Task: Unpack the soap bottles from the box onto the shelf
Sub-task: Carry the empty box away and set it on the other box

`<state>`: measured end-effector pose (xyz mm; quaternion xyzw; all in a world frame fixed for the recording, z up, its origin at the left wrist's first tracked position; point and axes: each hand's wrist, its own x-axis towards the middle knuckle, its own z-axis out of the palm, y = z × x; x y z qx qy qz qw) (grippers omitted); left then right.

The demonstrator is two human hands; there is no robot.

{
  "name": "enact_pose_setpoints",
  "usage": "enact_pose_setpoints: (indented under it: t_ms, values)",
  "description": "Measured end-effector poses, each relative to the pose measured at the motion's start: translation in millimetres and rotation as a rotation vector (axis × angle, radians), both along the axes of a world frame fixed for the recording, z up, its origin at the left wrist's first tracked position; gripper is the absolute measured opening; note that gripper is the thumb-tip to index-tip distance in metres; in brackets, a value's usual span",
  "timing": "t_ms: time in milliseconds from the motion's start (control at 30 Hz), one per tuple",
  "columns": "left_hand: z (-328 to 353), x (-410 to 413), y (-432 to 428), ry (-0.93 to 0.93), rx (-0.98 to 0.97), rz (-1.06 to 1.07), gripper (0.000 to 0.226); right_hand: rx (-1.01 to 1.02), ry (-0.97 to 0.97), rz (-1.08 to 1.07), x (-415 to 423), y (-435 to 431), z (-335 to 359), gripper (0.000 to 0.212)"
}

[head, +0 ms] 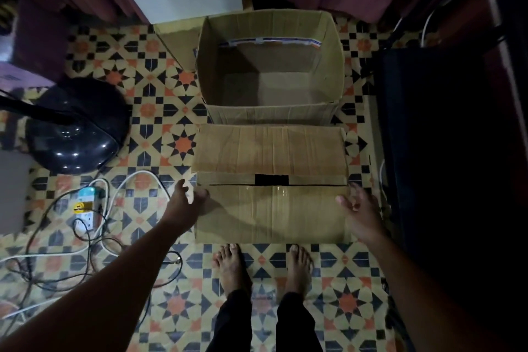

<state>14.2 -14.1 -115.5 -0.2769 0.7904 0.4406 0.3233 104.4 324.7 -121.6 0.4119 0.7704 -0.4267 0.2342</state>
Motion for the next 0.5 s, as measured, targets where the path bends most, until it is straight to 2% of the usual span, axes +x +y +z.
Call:
enact_pose_setpoints:
  t_ms: [100, 233, 367, 500]
  values:
    - [-8.6, 5.6, 12.7, -0.084, 0.111, -0.008, 0.061, -0.061, -0.064, -0.054, 1.2, -6.2, -9.7, 0.069]
    - [-23.4, 8.8, 14.0, -0.092, 0.118, -0.02, 0.062, -0.182, -0.032, -0.155, 6.0, -12.1, -18.4, 0.063]
    - [-34.7, 9.7, 4.1, -0.082, 0.138, -0.021, 0.069, -0.214, -0.008, -0.132, 11.0, -12.7, -22.8, 0.064]
    - [-29.8, 18.5, 2.9, -0.088, 0.169, -0.035, 0.057, -0.209, -0.05, -0.127, 15.6, -10.2, -23.7, 0.068]
